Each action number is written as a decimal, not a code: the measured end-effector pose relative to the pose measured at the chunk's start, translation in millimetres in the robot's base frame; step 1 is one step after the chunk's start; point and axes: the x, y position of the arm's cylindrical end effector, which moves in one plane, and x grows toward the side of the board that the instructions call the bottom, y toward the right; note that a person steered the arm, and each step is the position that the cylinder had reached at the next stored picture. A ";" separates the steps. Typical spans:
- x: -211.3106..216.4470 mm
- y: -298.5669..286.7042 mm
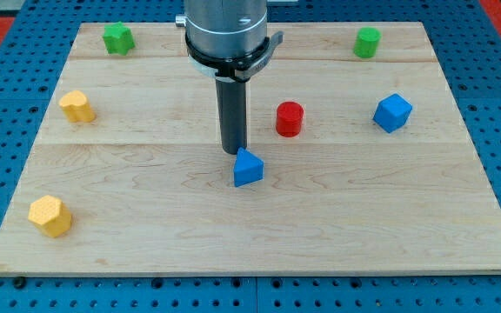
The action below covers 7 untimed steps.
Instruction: Keep the red circle vertically at the bottom side of the blue cube
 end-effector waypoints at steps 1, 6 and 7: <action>0.0 6.4; -70.7 4.7; -70.7 5.8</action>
